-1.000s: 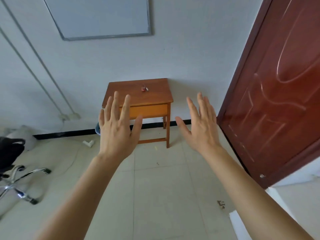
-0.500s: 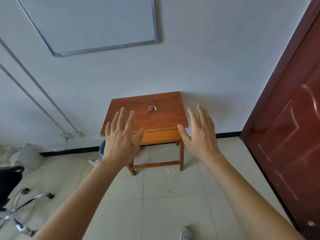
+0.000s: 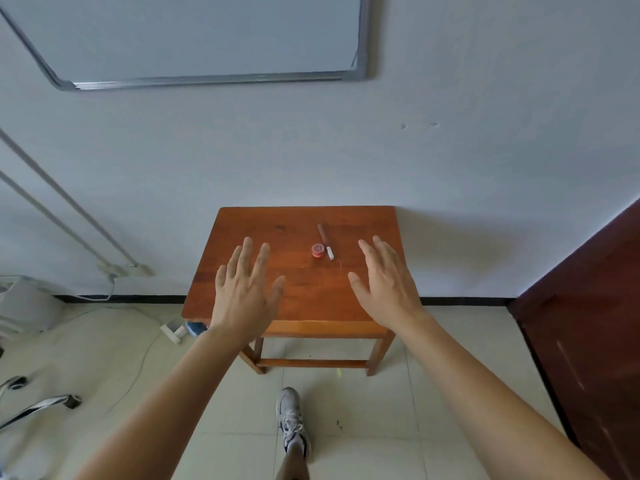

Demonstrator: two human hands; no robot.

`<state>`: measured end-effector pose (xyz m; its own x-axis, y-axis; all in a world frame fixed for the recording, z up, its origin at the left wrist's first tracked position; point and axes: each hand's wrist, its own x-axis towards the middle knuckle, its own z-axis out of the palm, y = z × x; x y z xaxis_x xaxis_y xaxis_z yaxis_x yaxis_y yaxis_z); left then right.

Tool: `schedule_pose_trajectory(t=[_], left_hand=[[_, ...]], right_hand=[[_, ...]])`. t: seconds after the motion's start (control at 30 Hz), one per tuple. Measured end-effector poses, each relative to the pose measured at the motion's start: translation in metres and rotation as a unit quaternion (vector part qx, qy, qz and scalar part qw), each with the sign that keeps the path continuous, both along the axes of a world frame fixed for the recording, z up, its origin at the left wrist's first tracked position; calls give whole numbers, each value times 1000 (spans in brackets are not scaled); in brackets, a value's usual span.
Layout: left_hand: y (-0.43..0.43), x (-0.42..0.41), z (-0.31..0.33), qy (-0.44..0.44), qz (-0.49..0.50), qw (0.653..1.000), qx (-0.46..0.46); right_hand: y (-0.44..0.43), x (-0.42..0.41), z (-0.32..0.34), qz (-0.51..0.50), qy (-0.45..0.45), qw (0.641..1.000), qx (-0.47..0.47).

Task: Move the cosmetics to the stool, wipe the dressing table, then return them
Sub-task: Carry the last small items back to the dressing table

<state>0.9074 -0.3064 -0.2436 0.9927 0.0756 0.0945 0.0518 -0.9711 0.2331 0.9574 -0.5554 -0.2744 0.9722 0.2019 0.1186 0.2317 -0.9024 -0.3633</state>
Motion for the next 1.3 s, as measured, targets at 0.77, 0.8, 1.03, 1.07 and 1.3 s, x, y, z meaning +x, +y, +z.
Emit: schedule_pose_trajectory(t=[0.77, 0.8, 1.03, 1.07, 1.3], left_hand=[[66, 222, -199, 235, -153, 958, 59], [62, 229, -198, 229, -152, 960, 52], [-7, 267, -192, 196, -233, 953, 11], [-15, 266, -193, 185, -243, 952, 21], [-27, 261, -201, 205, -243, 946, 69]], right_hand=[[76, 197, -161, -128, 154, 980, 22], [71, 196, -162, -140, 155, 978, 28], [23, 153, -159, -263, 194, 944, 42], [19, 146, -159, -275, 202, 939, 42], [7, 122, -164, -318, 223, 919, 67]])
